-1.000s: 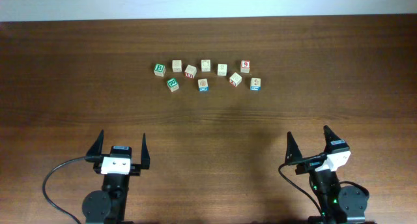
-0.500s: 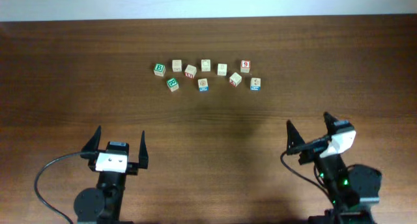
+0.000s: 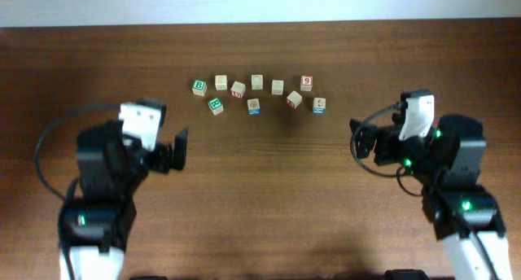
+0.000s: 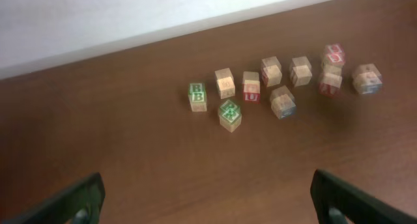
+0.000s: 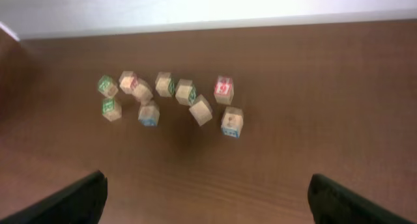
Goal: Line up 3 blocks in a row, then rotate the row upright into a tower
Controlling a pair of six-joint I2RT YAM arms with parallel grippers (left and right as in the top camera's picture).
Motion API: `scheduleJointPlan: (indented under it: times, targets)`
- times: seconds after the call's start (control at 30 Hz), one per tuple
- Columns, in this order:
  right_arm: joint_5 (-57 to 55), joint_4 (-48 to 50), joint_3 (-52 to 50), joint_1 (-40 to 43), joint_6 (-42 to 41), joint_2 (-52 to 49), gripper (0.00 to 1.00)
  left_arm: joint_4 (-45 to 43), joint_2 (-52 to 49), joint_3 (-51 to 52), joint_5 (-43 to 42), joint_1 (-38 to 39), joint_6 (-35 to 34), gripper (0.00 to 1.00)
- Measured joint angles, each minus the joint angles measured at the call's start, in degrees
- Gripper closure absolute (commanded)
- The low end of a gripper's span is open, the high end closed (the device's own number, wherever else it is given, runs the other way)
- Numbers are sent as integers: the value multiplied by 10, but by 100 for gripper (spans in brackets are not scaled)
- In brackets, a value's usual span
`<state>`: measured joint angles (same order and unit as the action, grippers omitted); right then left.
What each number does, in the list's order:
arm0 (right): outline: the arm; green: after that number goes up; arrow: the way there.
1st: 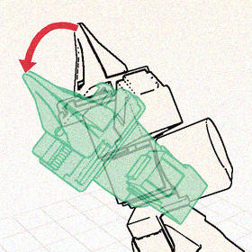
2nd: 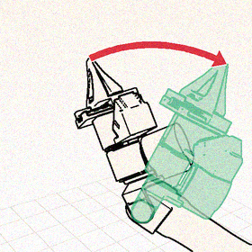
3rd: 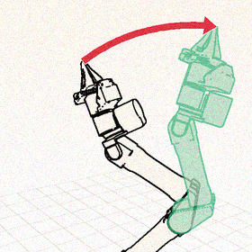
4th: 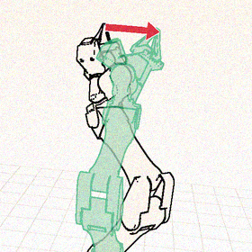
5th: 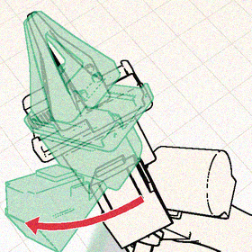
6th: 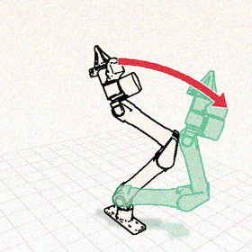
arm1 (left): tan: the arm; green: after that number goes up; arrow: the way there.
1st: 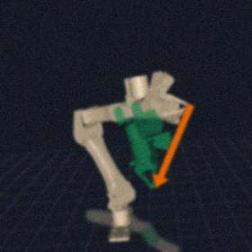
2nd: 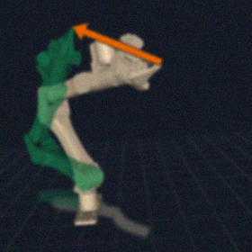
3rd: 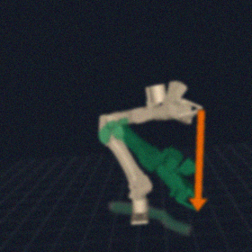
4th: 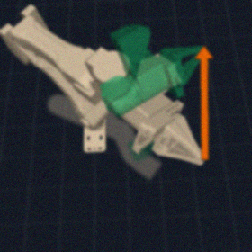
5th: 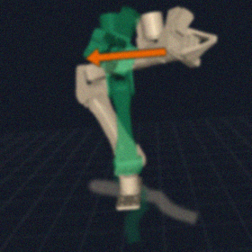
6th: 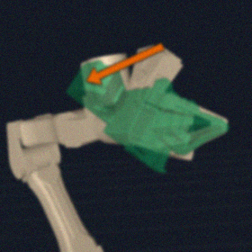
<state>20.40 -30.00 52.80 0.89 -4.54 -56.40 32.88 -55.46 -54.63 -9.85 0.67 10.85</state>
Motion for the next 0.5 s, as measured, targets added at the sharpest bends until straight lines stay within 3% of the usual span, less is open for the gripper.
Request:
scheduleJointPlan:
  times: [0.17, 0.33, 0.4, 0.5]
  targets:
    - [1, -58, 91, 0, 0, -95, 2, 176, -195, -220, -37, 0, 0, 1]
    - [19, -23, 92, 0, -13, -154, 8, 192, -246, -247, -52, 0, 0, 1]
    - [22, -10, 100, -8, -34, -204, 8, 192, -247, -247, -59, 0, 0, 1]
    - [1, -22, 163, -40, -67, -294, 17, 182, -247, -248, -66, 0, 0, 1]
